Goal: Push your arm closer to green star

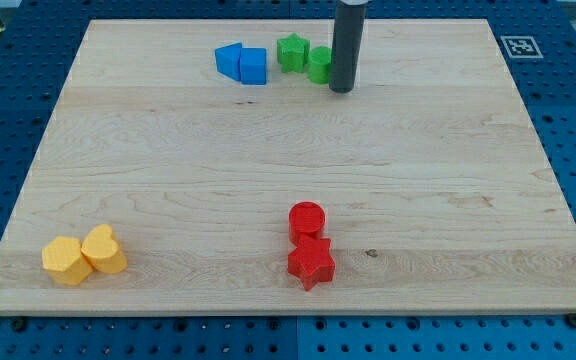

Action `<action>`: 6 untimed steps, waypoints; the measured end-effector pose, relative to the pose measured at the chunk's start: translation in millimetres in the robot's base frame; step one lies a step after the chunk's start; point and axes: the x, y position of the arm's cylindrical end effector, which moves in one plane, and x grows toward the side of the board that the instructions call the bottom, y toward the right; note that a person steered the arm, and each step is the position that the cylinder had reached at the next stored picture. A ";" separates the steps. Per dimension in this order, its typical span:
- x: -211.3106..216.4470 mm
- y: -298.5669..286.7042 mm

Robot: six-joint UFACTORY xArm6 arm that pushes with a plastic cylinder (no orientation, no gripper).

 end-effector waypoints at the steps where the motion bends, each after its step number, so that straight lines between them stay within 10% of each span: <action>1: 20.5 -7.5; 6: 5.0 -79.1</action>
